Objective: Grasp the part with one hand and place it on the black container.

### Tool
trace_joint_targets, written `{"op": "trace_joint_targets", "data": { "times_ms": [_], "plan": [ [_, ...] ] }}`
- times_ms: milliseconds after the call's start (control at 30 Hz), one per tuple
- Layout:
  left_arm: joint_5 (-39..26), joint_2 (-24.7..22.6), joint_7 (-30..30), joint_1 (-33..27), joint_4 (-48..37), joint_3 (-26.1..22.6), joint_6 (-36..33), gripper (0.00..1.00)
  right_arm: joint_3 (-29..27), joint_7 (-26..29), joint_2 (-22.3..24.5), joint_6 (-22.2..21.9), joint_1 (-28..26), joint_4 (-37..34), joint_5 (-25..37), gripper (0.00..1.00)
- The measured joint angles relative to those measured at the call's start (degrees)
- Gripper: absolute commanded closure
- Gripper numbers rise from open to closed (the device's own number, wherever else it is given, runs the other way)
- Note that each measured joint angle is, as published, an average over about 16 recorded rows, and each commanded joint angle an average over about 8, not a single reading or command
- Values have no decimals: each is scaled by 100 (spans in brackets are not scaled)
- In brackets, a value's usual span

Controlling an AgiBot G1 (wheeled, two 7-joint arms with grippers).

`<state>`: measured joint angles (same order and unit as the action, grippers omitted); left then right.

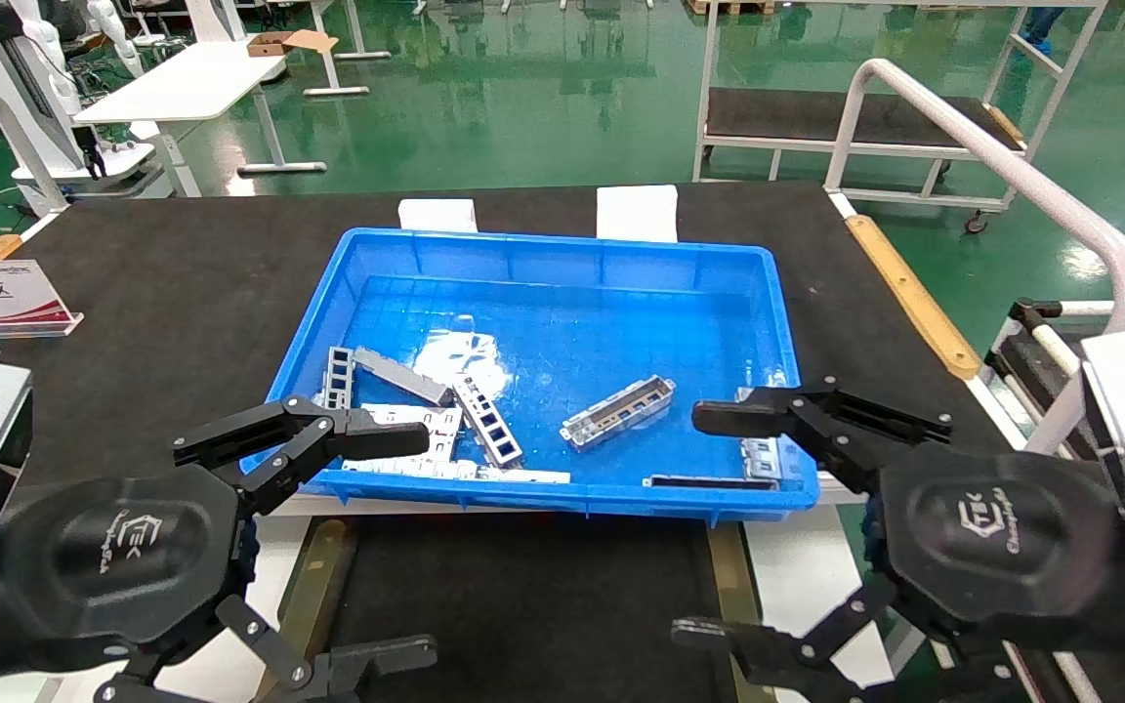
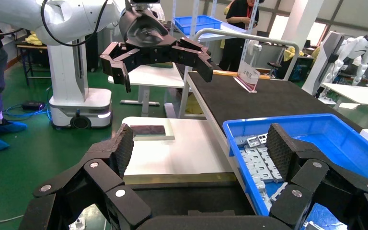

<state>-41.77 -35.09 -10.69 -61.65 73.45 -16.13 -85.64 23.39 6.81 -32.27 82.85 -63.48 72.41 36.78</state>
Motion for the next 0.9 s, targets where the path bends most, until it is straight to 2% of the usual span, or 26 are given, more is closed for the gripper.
{"op": "trace_joint_targets", "data": {
  "times_ms": [900],
  "plan": [
    [0, 0, 0, 0, 0, 0, 0, 0, 0, 0, 0, 0, 0, 0, 0, 0]
  ]
}}
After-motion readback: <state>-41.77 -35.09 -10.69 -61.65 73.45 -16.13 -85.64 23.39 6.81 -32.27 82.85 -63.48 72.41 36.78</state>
